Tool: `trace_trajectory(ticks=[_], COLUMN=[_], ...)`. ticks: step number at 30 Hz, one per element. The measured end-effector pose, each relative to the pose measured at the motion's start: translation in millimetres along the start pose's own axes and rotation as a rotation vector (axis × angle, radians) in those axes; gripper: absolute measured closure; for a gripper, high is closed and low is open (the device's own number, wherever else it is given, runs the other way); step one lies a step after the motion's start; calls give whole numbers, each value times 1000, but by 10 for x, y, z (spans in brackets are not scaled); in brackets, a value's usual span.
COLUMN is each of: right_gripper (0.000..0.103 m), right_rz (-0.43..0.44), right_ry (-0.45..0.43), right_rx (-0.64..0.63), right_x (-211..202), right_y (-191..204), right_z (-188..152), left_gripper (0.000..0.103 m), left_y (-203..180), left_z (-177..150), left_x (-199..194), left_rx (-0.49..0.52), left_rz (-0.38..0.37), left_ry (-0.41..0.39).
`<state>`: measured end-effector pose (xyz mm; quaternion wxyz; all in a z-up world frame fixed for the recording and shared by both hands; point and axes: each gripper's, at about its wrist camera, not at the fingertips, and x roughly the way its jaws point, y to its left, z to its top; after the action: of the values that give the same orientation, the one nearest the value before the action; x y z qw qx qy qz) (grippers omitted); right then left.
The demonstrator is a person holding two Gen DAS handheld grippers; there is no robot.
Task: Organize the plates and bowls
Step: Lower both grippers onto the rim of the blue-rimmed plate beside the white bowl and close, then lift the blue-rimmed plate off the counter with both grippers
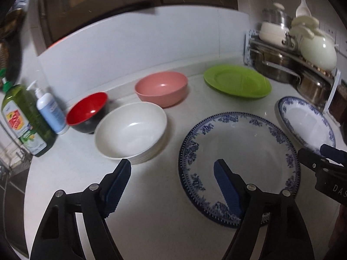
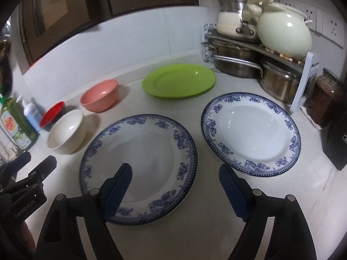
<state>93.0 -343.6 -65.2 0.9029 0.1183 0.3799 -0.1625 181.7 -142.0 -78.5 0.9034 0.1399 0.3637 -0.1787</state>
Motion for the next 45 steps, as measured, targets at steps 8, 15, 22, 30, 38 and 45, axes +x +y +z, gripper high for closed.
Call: trace_trajectory(ticks=[8, 15, 22, 30, 38, 45], right_gripper=[36, 40, 46, 53, 63, 69], right_rz=[17, 8, 3, -3, 2, -21], right_ry=[84, 123, 137, 150, 160, 168], right_rx=[36, 11, -5, -1, 0, -15], right_x=[423, 667, 813, 920, 955, 955], right_y=[-98, -88, -79, -134, -164, -145], right_z=[52, 84, 116, 145, 149, 156], left_gripper=[36, 41, 49, 58, 66, 67], left_y=[-31, -18, -16, -53, -39, -58], left_z=[-32, -50, -12, 18, 50, 66], left_x=[431, 649, 777, 841, 872, 879], left_rx=[-14, -26, -41, -48, -73, -76], left_rz=[-40, -59, -82, -115, -142, -133], left_ry=[124, 177, 202, 214, 233, 238])
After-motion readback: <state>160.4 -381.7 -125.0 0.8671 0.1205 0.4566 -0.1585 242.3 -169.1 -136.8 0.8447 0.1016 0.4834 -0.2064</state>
